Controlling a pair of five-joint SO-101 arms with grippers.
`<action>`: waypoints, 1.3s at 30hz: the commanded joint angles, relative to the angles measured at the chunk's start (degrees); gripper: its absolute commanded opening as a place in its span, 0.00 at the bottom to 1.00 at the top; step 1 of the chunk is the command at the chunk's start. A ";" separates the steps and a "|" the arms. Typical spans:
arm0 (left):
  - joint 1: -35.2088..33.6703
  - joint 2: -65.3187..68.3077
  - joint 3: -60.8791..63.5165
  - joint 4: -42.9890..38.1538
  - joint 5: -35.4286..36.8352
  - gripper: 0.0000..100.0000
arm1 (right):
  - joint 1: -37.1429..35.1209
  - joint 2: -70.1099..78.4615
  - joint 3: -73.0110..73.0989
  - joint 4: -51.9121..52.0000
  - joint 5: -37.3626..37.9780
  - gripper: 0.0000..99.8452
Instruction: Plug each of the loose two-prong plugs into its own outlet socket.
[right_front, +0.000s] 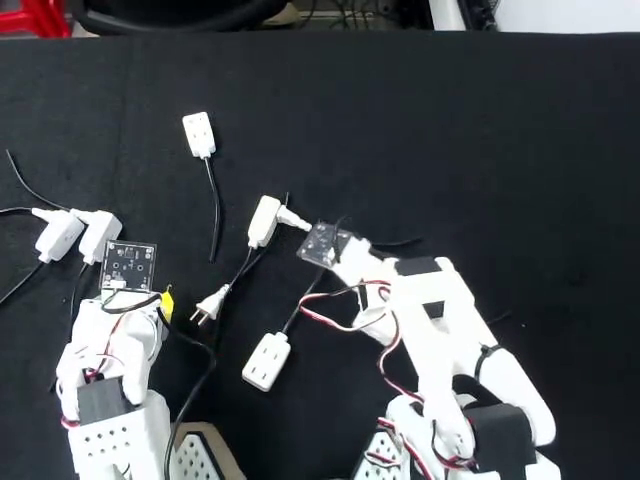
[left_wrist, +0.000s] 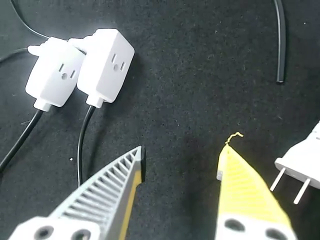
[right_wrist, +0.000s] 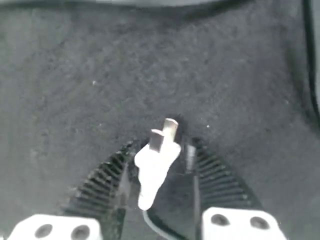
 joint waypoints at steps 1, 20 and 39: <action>-0.40 0.00 1.10 -1.14 -0.35 0.24 | 0.26 -0.92 -0.48 2.02 -7.82 0.22; -0.13 0.00 1.10 -1.14 -0.35 0.24 | 2.20 -0.84 1.27 2.02 -10.90 0.17; 0.04 0.00 1.10 -1.05 -0.35 0.24 | 2.02 -0.92 -10.15 14.33 -11.16 0.01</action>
